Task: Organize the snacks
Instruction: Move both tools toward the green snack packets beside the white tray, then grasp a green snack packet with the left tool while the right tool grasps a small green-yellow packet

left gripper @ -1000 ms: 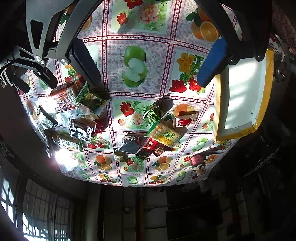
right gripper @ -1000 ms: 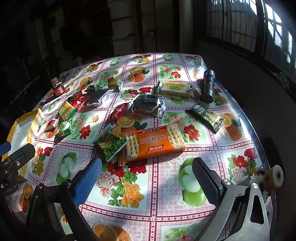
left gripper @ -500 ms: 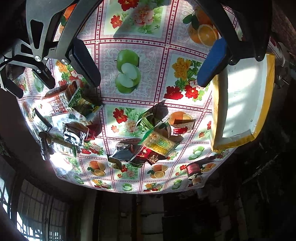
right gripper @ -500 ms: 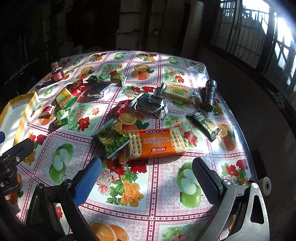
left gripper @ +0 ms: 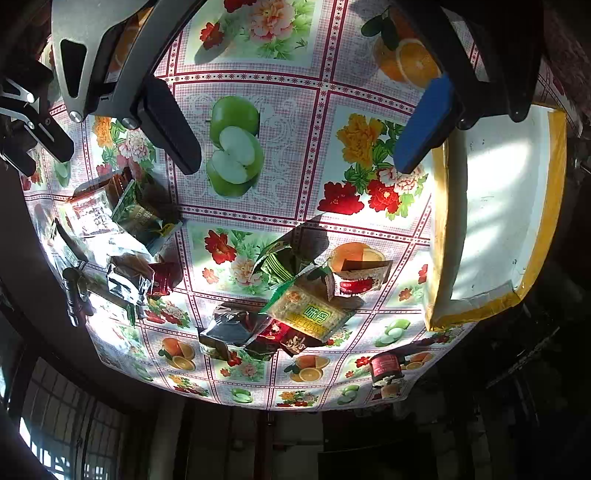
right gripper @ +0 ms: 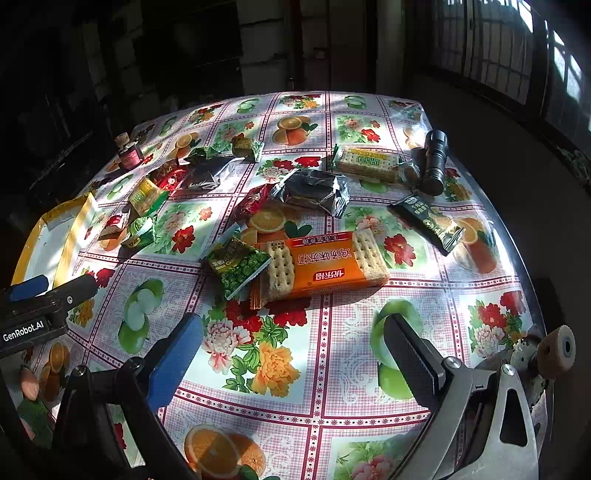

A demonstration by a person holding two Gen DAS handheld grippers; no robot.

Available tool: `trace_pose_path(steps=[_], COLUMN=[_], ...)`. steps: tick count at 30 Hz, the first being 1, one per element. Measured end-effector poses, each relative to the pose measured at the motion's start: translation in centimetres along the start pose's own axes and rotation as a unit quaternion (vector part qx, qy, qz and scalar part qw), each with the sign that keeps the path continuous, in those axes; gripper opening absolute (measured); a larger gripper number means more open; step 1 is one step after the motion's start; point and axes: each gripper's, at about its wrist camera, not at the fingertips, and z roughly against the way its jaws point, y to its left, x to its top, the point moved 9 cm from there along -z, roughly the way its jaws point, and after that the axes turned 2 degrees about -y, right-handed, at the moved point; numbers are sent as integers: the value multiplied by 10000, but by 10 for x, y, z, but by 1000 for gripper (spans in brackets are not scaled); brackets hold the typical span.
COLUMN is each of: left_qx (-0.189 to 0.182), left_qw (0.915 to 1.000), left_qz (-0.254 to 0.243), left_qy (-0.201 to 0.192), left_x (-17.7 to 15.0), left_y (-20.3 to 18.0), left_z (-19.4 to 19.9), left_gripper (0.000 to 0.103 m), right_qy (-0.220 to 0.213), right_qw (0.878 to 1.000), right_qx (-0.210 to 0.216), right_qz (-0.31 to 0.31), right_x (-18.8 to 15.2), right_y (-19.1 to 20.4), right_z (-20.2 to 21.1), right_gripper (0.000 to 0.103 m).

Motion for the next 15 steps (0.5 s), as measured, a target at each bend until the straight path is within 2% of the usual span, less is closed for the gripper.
trace_pose_path(steps=[3,8,11,13,15], left_qx=[-220,-546,-490,-434,-380], left_qw=[9997,9978,9966,9964,9967], left_qz=[-30,275,557,625,617], left_qy=[55,258,353,367,362], left_x=[2,13,23,31,40], left_y=[-5,9,27,32,30], left_z=[-4,-17,-28,-34,-40], left_gripper=[103,103,103,103,103], right_qy=[-132,-2,-32,-148,-134], right_qw=[9991,9982,9946,9907,9881], right_qx=[297,590,1034,1330,1408], right_qz=[-277,-62,-43,252,612], right_x=[-2,-3,3,11,19], right_y=[-7,3,17,34,49], right_z=[3,-8,-14,-18,-27], right_gripper=[98,96,88,79,77])
